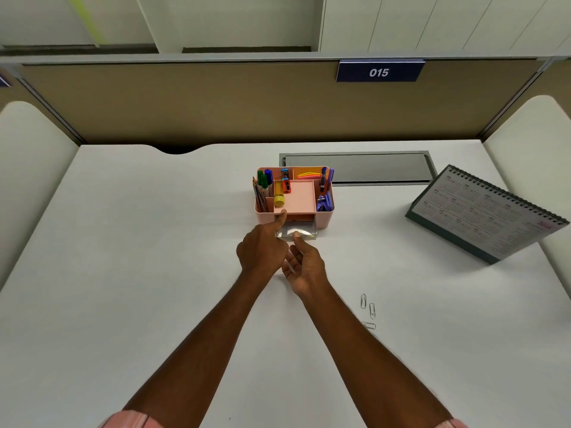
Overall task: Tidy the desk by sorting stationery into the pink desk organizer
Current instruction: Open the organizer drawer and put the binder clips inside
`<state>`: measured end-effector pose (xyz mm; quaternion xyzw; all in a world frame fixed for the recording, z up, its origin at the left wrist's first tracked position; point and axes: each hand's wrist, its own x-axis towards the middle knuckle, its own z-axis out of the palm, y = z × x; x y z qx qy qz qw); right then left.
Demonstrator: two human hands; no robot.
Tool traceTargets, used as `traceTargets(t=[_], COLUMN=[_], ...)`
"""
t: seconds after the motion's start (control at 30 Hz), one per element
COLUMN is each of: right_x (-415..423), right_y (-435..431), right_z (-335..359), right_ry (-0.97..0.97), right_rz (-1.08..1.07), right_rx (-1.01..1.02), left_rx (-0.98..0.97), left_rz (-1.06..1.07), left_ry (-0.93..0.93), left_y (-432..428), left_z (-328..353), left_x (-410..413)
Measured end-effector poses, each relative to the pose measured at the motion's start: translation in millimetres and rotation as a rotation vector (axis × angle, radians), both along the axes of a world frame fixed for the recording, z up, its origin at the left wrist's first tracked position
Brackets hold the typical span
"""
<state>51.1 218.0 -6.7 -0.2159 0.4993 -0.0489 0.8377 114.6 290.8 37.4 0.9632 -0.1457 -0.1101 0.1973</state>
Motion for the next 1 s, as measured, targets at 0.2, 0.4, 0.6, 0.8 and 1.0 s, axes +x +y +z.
traceTargets(t=[0.2, 0.4, 0.6, 0.8, 1.0], right_x=[-5.6, -5.2, -6.0, -26.1, -70.2], right_y=[5.6, 9.1, 8.9, -1.1, -8.3], right_z=[5.3, 9.2, 15.7, 13.0, 9.1], right_ry=[0.042, -0.012, 0.0, 0.031, -0.071], right_rz=[0.0, -0.034, -0.002, 0.077, 0.129], right_rx=[-0.004, 0.041, 0.052, -0.014, -0.114], left_rx=[-0.014, -0.031, -0.015, -0.114, -0.278], left_rz=[-0.007, -0.007, -0.028, -0.002, -0.009], left_ry=[0.001, 0.001, -0.014, -0.108, -0.038], left_y=[0.1, 0.7, 1.2, 6.9, 13.2], left_z=[3.6, 8.8, 13.6, 15.0, -6.8], left_x=[-2.6, -2.6, -2.6, -20.2, -66.6])
